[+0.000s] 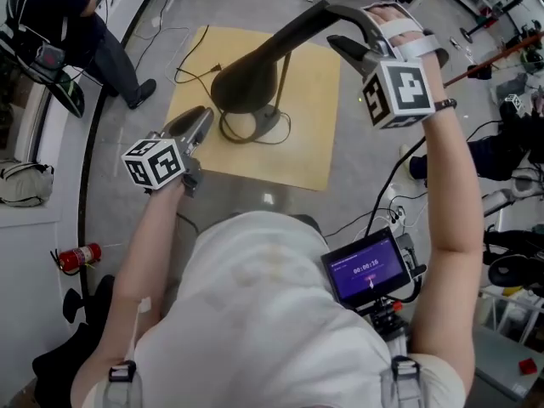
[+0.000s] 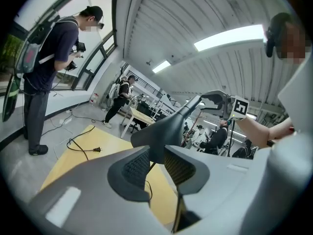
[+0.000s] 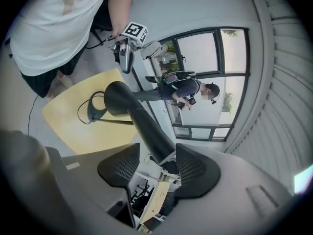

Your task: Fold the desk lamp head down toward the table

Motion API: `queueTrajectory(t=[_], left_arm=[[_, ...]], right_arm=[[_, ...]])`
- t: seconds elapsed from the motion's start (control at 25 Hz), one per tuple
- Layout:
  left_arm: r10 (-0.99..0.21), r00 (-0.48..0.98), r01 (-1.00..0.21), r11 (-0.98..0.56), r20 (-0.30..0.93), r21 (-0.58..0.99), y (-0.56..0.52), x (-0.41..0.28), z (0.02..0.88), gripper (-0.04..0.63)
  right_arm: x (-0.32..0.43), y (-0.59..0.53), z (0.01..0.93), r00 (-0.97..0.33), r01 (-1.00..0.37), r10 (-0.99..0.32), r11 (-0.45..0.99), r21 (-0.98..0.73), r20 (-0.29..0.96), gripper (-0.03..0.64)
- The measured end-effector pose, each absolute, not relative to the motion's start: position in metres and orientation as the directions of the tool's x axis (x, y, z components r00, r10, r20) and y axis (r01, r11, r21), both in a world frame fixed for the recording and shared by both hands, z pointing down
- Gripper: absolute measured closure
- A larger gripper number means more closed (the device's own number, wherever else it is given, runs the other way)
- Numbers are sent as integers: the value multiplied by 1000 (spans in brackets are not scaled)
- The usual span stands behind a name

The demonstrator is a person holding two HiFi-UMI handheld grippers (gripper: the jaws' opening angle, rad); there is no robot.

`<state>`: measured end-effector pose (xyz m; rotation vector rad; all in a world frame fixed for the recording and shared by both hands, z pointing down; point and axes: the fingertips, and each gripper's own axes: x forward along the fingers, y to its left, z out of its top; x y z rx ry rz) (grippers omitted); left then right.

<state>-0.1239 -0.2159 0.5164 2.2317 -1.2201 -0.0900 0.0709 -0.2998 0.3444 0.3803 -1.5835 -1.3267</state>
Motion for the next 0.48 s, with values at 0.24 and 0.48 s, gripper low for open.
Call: queueTrajectory(t=[0.24, 0.48], left_arm=[[-777, 604, -742, -468, 175, 480, -203, -121, 502, 532], [-763, 624, -739, -508, 166, 442, -187, -122, 496, 575]], right_arm=[[82, -278, 338, -504, 66, -782, 388, 919, 366, 516], [88, -245, 379, -537, -215, -748, 569, 793, 391, 606]])
